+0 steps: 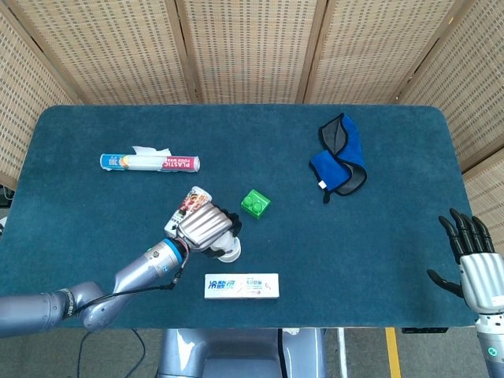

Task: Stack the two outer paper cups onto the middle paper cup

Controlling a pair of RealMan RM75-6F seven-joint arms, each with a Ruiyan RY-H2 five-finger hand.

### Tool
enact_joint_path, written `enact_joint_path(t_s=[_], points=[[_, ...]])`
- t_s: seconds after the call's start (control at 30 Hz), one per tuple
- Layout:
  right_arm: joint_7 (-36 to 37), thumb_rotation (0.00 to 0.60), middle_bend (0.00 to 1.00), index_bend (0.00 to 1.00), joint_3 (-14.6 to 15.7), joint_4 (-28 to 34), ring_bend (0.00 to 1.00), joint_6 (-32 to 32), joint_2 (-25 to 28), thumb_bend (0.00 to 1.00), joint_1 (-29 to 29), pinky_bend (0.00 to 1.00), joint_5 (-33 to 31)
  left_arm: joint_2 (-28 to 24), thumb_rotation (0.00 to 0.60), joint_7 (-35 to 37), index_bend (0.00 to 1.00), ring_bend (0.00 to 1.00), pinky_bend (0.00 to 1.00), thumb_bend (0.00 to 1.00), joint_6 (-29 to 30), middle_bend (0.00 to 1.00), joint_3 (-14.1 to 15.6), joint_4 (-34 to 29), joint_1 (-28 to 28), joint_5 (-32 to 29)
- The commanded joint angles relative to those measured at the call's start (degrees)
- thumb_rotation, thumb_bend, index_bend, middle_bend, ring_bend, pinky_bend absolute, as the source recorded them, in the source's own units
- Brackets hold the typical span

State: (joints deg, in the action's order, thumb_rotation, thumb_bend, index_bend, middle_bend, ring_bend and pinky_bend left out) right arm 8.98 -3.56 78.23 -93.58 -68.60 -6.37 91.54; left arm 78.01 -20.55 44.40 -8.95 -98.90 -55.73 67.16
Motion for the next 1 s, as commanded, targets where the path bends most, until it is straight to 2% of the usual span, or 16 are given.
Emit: enact_joint_path(t_s=[0.03,0.07,0.13,0.33,0.43,0.5,0.53,0.6,0.87,1.0], points=[[0.0,0.6,0.05,0.06,-0.1,0.0,0.05,0.1,0.0,0.0,0.0,0.07,-0.1,-0.5,0.6,0.1,0.17,0.13,0.24,0.05,-1.7,0.08,0.8,-0.3,-0.6,-1.1],[0.1,0.6,0.05,0.06,-0.1,0.0,0.05,0.1,0.1,0.0,0.1,0.07,-0.1,-0.8,0.6,0.1,0.09,0.05,0.18,0.02,-2.3,0.02,1.0,-0.6,-0.8,-1.6],[0.1,0.6,0.05,0.06,-0.2,0.0,0.05,0.2,0.1,0.0,0.1,0.07,-0.2,-1.1,0.6,0.0,0.01,0.0,0.13,0.0,-2.4,0.0,1.2,-1.2,-0.9,-2.2],[0.2,0.6,0.05,0.06,-0.2,0.0,0.05,0.4,0.1,0.0,0.1,0.07,-0.1,-1.6,0.6,-0.3,0.0,0.0,0.01,0.0,2.0,0.0,2.0,-2.6,1.1,-0.5],[0.1,0.6,0.05,0.06,-0.4,0.0,0.05,0.3,0.2,0.0,0.3,0.06,-0.2,-2.5,0.6,0.4,0.0,0.0,0.0,0.0,9.6,0.0,2.4,-3.8,5.3,1.6],[-0.2,0.6,0.04,0.06,-0.5,-0.2,0.05,0.3,0.0,0.0,0.4,0.03,-0.5,-3.3,0.6,-0.2,0.0,0.0,0.0,0.0,17.0,0.0,3.1,-4.7,9.5,2.7],[-1.6,0.6,0.03,0.06,-0.6,-0.3,0.04,0.7,0.0,0.0,0.6,0.01,-1.2,-4.5,0.6,-0.1,0.0,0.0,0.0,0.0,25.1,0.0,3.7,-5.4,14.7,2.2],[-4.1,0.6,0.01,0.05,-0.6,0.5,0.02,1.7,0.1,0.0,0.8,0.0,-2.3,-6.1,0.6,0.7,0.0,0.0,0.0,0.0,32.4,0.0,5.7,-7.0,20.5,2.7],[-9.6,0.6,0.0,0.0,-0.5,4.3,0.0,3.5,1.2,0.0,1.2,0.0,-4.0,-11.0,0.6,6.3,0.0,0.0,0.0,0.0,42.4,0.0,10.9,-6.4,31.7,5.8],[-12.5,0.6,0.0,0.0,-0.6,6.1,0.0,4.4,1.6,0.0,1.2,0.0,-4.9,-12.9,0.6,13.5,0.0,0.0,0.0,0.0,48.0,0.0,14.0,-4.8,39.4,7.3]])
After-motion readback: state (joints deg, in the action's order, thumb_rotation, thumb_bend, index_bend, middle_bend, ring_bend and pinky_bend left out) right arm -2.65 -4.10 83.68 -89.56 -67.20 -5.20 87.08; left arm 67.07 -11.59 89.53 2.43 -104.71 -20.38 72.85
